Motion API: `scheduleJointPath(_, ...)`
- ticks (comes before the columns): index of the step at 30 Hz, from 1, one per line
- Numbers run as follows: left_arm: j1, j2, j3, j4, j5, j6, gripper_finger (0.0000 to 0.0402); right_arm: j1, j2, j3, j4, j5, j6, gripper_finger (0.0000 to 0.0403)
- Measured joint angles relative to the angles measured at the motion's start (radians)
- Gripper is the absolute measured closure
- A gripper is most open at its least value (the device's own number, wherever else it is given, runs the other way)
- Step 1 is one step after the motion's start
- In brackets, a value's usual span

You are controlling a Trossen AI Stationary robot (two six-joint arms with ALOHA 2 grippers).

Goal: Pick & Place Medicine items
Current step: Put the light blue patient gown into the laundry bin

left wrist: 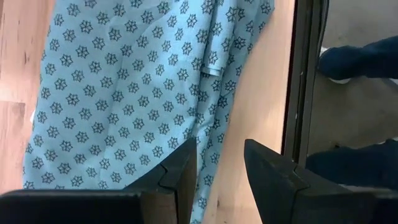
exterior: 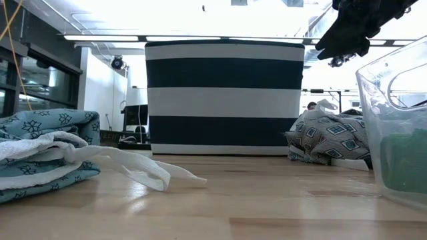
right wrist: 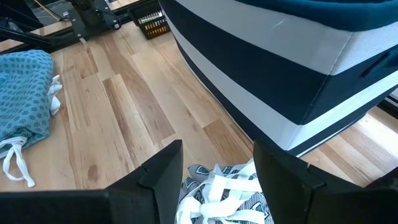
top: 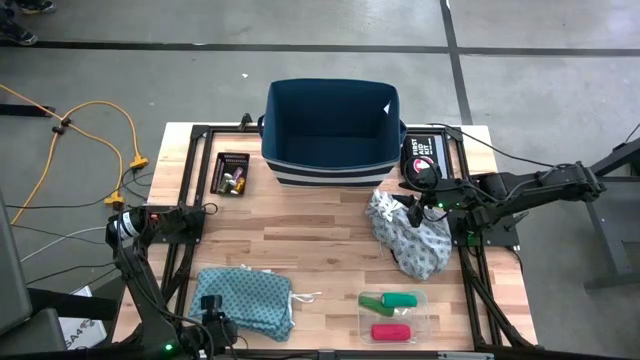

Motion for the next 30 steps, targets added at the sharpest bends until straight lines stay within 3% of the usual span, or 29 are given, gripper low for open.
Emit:
scheduleJointPath(9, 0.002, 0.0, -0.001, -0.001, 0.046, -0.019, 0.0271, 0.0, 0.0, 0.0, 0.0, 0.0, 0.0, 0.0219)
scheduleJointPath(23, 0.006, 0.0, -0.002, -0.041, 0.045, -0.012, 0.016, 0.0, 0.0, 0.0, 0.0, 0.0, 0.0, 0.0219)
scheduleJointPath(30, 0.013, 0.011, -0.002, -0.041, 0.04, 0.025, 0.0145, 0.0, 0.0, 0.0, 0.0, 0.0, 0.0, 0.0219)
